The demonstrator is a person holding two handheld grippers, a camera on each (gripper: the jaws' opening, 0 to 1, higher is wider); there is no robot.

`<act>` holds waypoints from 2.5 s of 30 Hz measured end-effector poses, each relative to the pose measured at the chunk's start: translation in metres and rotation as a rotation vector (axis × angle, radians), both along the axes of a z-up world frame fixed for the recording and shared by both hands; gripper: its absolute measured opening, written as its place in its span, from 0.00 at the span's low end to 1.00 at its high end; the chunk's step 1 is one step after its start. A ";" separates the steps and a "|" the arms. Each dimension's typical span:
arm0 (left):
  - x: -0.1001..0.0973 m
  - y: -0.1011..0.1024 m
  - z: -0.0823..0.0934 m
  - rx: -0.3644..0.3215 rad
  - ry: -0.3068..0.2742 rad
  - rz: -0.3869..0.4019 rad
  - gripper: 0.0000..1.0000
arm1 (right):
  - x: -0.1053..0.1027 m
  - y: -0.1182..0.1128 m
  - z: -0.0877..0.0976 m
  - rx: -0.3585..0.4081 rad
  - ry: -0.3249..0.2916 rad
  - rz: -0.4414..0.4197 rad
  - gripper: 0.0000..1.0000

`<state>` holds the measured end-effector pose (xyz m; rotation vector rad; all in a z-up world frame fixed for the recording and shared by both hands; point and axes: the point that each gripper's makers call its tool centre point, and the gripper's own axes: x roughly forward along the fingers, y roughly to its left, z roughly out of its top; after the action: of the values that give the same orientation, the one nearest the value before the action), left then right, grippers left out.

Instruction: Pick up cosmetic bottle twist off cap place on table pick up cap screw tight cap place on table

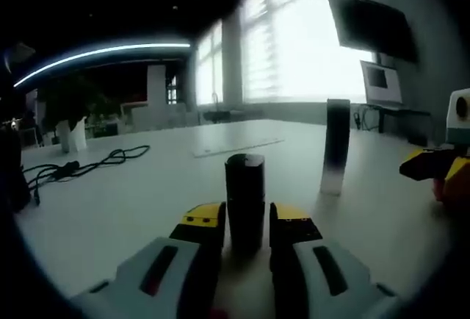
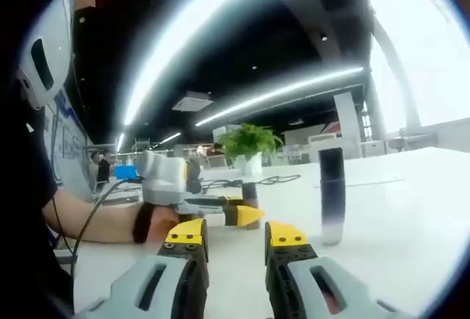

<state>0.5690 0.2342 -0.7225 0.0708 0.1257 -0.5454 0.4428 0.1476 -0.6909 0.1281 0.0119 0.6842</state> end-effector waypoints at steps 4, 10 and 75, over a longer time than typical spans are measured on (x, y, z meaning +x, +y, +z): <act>-0.003 0.001 -0.001 0.017 -0.001 -0.004 0.16 | -0.001 0.000 0.001 0.011 0.001 0.002 0.25; -0.013 0.014 0.003 -0.003 0.001 0.013 0.15 | 0.001 -0.002 0.000 0.005 0.003 -0.013 0.25; -0.106 -0.039 0.021 -0.092 -0.029 -0.293 0.15 | -0.014 -0.060 0.005 -0.045 -0.072 -0.193 0.31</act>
<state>0.4635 0.1956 -0.7015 0.0070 0.0623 -0.8416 0.4284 0.0875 -0.6864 0.0603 -0.0539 0.4951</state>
